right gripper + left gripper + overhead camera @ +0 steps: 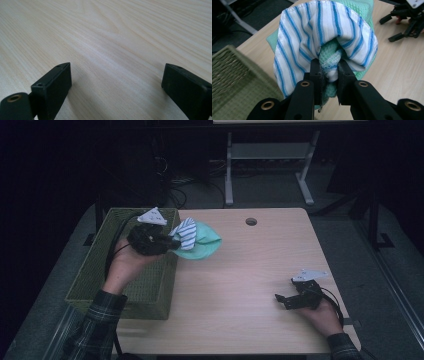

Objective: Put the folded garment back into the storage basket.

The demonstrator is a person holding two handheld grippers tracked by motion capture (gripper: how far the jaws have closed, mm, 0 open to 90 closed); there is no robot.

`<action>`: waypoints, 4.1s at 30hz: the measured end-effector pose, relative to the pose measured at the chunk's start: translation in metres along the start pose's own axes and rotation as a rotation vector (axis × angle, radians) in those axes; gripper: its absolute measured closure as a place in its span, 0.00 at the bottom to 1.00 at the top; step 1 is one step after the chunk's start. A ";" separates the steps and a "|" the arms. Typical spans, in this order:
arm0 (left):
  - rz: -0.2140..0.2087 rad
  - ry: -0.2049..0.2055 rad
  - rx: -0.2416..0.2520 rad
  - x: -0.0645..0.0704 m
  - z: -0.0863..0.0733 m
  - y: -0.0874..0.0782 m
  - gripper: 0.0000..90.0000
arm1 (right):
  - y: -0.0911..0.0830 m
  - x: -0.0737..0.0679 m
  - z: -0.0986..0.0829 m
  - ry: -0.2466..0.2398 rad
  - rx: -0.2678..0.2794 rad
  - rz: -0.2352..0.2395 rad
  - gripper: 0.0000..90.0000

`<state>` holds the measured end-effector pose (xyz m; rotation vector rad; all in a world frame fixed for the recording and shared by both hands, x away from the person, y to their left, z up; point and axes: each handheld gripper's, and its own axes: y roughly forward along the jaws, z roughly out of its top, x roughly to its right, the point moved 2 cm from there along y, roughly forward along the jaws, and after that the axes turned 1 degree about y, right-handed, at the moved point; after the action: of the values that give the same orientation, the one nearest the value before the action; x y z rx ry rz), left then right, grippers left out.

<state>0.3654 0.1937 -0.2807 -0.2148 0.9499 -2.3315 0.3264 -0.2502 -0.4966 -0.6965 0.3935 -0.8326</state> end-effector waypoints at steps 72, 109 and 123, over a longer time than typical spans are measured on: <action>0.168 -0.321 -0.292 -0.085 -0.156 0.033 0.80 | 0.000 0.000 0.000 0.008 0.001 -0.006 0.10; 0.149 -0.333 -0.072 -0.059 -0.108 -0.002 0.17 | 0.001 0.000 0.001 0.015 0.005 -0.012 0.10; 0.085 -0.277 -0.013 -0.034 -0.073 0.011 0.17 | 0.000 0.000 0.001 0.016 0.003 -0.011 0.10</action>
<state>0.3716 0.2499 -0.3388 -0.4794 0.8196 -2.1500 0.3272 -0.2500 -0.4966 -0.6896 0.4035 -0.8493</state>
